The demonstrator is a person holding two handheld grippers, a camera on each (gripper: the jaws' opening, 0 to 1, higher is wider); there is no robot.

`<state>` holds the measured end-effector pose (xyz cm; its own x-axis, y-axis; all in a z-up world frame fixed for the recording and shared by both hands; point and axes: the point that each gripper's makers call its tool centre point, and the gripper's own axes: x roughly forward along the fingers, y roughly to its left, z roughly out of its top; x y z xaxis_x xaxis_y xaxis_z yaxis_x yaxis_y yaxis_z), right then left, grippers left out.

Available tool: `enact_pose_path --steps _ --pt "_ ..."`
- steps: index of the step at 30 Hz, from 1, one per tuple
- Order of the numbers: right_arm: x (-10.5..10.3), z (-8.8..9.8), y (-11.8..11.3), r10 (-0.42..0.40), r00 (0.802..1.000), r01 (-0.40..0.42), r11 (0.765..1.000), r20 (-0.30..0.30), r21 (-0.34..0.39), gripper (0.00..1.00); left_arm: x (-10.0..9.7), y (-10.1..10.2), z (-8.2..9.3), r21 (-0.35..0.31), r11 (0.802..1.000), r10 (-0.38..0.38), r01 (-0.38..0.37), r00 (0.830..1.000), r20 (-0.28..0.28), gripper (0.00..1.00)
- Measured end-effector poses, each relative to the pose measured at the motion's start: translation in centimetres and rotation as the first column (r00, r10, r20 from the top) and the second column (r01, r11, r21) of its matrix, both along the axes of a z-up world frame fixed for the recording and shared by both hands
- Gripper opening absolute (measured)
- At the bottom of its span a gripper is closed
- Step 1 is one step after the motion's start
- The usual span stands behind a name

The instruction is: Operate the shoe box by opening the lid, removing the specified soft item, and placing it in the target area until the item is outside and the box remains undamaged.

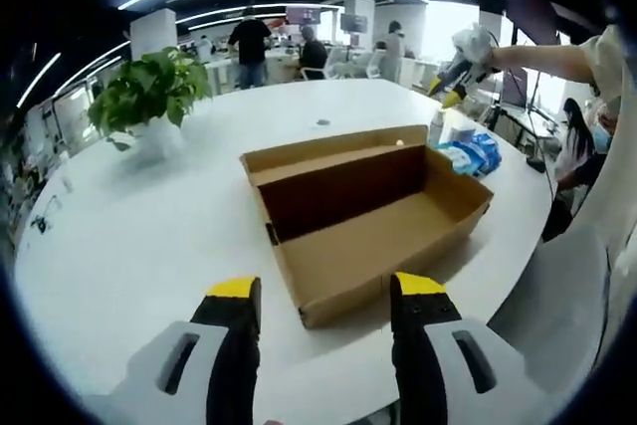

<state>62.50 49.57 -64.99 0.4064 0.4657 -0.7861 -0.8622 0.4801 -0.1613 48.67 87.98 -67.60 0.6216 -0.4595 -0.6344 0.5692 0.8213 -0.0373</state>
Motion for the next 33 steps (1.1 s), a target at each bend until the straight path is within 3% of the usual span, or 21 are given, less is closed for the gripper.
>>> enact_pose_path --steps 8,20,25,33 --pt "1.1 0.7 1.3 -0.17 0.985 0.17 0.983 -0.003 0.068 0.24 0.2 0.5 -1.1 0.013 0.999 0.031 -0.03 0.999 -0.02 0.37" --pt "1.4 -0.6 3.7 -0.291 0.954 0.299 0.946 -0.074 0.128 0.15 0.6 1.6 -2.1 -0.018 0.989 0.142 -0.144 0.987 -0.071 0.15" --pt "1.8 -1.5 4.1 -0.412 0.898 0.434 0.889 -0.154 0.146 0.14 1.1 1.9 -2.3 -0.04 0.979 0.194 -0.2 0.974 -0.117 0.09" --pt "2.1 -3.3 5.0 -0.45 0.874 0.475 0.87 -0.184 0.131 0.12 1.6 1.7 -2.8 -0.053 0.97 0.228 -0.239 0.961 -0.159 0.05"
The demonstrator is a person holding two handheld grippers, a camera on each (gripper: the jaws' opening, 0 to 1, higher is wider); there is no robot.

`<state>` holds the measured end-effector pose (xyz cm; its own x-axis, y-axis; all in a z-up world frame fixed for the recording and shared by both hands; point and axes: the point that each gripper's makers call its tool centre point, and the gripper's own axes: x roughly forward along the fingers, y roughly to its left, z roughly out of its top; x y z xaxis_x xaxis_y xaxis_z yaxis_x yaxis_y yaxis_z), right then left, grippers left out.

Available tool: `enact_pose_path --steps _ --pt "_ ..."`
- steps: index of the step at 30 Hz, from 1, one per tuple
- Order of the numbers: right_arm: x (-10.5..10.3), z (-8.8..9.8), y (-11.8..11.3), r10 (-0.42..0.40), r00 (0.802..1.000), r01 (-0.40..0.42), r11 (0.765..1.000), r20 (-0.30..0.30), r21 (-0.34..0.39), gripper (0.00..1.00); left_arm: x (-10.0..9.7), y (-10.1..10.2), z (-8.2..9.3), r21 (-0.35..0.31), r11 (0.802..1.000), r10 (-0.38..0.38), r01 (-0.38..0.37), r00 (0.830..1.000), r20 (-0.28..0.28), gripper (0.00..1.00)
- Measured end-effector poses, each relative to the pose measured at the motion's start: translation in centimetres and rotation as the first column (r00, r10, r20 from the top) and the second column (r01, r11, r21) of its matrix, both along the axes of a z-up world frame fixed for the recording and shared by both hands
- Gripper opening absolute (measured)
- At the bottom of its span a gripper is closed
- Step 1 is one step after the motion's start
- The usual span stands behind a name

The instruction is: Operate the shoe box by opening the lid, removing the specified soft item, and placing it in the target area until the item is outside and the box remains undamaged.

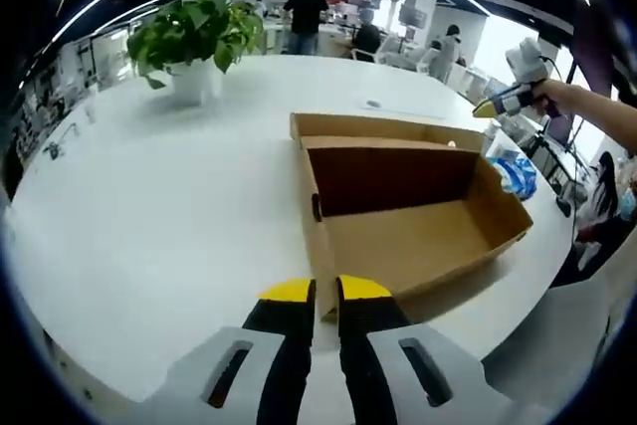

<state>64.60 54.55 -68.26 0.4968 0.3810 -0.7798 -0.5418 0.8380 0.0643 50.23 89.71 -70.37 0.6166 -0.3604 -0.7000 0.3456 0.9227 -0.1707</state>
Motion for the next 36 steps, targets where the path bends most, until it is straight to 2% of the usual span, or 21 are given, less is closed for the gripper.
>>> enact_pose_path --steps 8,11,16,19,22,27,34,36 --pt "0.3 -1.5 1.4 -0.049 0.998 0.051 0.998 -0.042 0.032 0.12 0.0 -0.7 -0.3 -0.002 1.0 -0.015 0.015 1.0 -0.024 0.02" --pt "0.4 -2.0 1.6 -0.069 0.997 0.07 0.997 -0.044 0.019 0.12 0.1 -0.6 -0.9 0.005 1.0 -0.017 0.017 0.999 -0.033 0.02" --pt "0.9 -3.3 1.5 -0.107 0.993 0.108 0.994 -0.057 0.003 0.11 0.0 -0.5 -0.8 0.005 1.0 -0.013 0.013 0.999 -0.038 0.02" --pt "1.2 -3.7 2.0 -0.109 0.992 0.11 0.994 -0.059 0.009 0.05 0.0 -0.5 -0.8 -0.001 1.0 -0.005 0.005 0.999 -0.039 0.01" --pt "1.6 -4.0 1.9 -0.12 0.991 0.118 0.993 -0.052 -0.023 0.05 -0.1 -0.5 -0.8 0.001 1.0 -0.006 0.006 0.999 -0.039 0.01" --pt "1.7 -4.3 1.5 -0.174 0.982 0.173 0.985 -0.072 -0.026 0.04 0.0 -0.5 -0.9 -0.001 1.0 -0.004 0.004 0.999 -0.044 0.01" --pt "1.8 -4.2 1.2 -0.197 0.978 0.195 0.98 -0.064 -0.037 0.12 0.0 -0.4 -0.9 0.0 1.0 0.001 -0.001 0.999 -0.043 0.0" --pt "1.8 -4.3 1.3 -0.212 0.974 0.211 0.977 -0.081 -0.022 0.13 0.1 -0.3 -1.0 -0.001 1.0 0.003 -0.003 0.999 -0.043 0.0"
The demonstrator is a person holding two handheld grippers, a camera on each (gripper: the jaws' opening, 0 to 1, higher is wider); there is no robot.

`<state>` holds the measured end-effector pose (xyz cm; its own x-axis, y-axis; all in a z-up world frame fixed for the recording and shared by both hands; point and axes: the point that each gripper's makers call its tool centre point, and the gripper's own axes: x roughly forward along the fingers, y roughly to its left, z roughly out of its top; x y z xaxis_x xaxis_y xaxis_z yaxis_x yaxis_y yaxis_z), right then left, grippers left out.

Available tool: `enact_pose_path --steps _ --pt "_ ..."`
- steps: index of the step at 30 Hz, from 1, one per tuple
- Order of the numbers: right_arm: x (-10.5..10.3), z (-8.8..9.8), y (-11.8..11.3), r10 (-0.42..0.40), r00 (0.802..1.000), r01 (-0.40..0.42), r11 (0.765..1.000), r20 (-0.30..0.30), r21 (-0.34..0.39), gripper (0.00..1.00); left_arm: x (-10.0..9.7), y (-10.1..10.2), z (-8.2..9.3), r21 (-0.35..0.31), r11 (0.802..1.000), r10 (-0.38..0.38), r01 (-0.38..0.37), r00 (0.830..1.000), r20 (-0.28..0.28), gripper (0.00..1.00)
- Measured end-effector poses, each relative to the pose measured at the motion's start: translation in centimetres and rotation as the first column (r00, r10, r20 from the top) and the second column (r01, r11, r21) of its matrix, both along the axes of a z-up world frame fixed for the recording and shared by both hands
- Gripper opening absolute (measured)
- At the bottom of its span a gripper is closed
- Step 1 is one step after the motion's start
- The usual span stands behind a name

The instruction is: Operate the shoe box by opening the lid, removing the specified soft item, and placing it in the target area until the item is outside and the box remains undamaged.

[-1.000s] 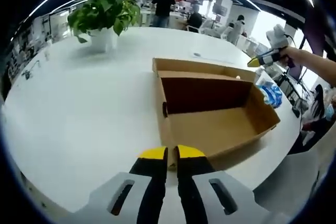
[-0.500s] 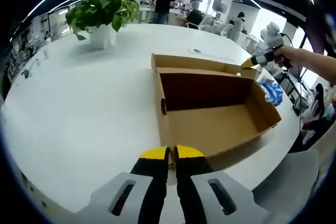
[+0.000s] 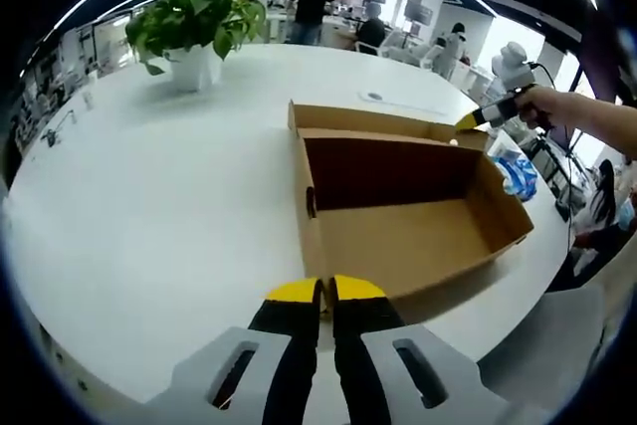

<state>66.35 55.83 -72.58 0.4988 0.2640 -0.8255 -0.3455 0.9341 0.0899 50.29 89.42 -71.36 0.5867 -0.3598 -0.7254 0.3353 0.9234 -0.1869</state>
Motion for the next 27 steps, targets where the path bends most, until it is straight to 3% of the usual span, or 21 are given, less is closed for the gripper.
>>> enact_pose_path --steps 4,14,27 --pt "-0.8 -0.8 0.6 -0.03 0.997 0.033 0.998 -0.064 0.05 0.12 0.1 0.1 -0.1 -0.004 1.0 0.004 -0.004 1.0 -0.001 0.0" --pt "-0.8 -0.4 0.7 -0.081 0.995 0.084 0.995 -0.053 0.056 0.06 0.2 0.2 -0.3 -0.01 1.0 0.008 -0.008 1.0 -0.002 0.0" --pt "-1.1 1.2 0.7 -0.085 0.996 0.086 0.994 -0.006 0.071 0.02 0.1 0.1 -0.3 -0.016 1.0 0.008 -0.008 1.0 -0.008 0.0"
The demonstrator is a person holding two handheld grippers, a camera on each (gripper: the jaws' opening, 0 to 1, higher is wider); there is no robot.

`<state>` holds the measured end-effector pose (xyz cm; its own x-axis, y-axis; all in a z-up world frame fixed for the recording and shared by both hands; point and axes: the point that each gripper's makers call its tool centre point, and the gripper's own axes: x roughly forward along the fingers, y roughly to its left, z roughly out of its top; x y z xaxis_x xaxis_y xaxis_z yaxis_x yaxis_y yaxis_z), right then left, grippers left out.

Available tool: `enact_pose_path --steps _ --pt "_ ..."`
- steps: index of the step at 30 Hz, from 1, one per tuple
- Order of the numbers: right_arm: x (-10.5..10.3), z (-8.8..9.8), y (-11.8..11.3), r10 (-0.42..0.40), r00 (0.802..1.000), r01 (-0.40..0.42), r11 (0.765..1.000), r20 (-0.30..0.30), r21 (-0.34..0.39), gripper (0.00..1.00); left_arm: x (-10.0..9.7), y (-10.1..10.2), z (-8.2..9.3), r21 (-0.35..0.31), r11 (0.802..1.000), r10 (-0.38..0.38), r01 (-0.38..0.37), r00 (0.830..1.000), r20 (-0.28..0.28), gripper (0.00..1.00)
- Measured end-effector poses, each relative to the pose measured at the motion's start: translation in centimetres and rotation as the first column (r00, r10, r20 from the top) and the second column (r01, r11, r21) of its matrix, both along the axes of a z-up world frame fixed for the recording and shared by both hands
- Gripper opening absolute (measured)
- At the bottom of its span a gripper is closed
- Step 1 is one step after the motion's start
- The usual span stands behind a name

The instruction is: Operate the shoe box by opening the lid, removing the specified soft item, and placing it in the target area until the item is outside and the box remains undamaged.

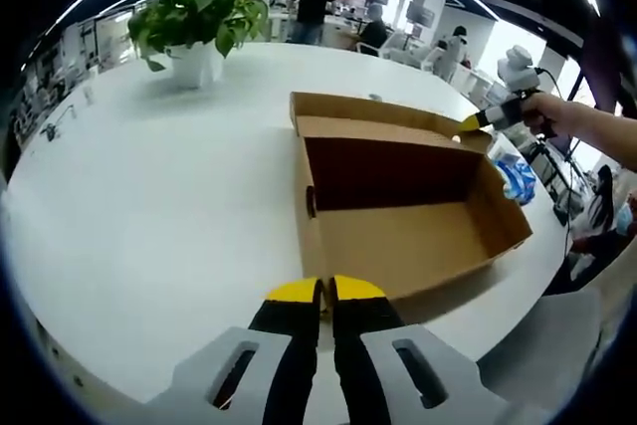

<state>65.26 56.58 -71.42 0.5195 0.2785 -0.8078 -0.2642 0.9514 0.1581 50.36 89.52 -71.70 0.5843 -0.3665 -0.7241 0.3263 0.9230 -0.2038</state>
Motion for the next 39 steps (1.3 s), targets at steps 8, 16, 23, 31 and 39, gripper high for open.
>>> enact_pose_path --steps 8,16,23,31,39 --pt "-0.2 1.4 -0.1 0.013 0.999 -0.013 1.0 0.053 -0.001 0.0 0.0 0.0 0.0 0.004 1.0 0.0 0.0 1.0 0.003 0.0" --pt "-0.5 2.7 0.0 0.023 0.996 -0.023 1.0 0.087 0.004 0.0 -0.1 -0.1 0.0 0.008 1.0 -0.001 0.001 1.0 0.002 0.0" --pt "-1.0 3.7 0.2 0.017 0.992 -0.019 1.0 0.122 0.014 0.0 -0.3 -0.3 0.2 0.006 1.0 0.007 -0.007 1.0 0.005 0.0" --pt "-1.5 4.9 0.3 0.013 0.987 -0.017 1.0 0.161 0.026 0.0 -0.5 -0.6 0.5 0.011 1.0 0.009 -0.009 1.0 0.012 0.0" --pt "-2.4 5.9 0.3 0.015 0.981 -0.022 0.999 0.195 0.034 0.0 -0.5 -0.5 0.6 0.014 1.0 0.013 -0.013 1.0 0.015 0.0"
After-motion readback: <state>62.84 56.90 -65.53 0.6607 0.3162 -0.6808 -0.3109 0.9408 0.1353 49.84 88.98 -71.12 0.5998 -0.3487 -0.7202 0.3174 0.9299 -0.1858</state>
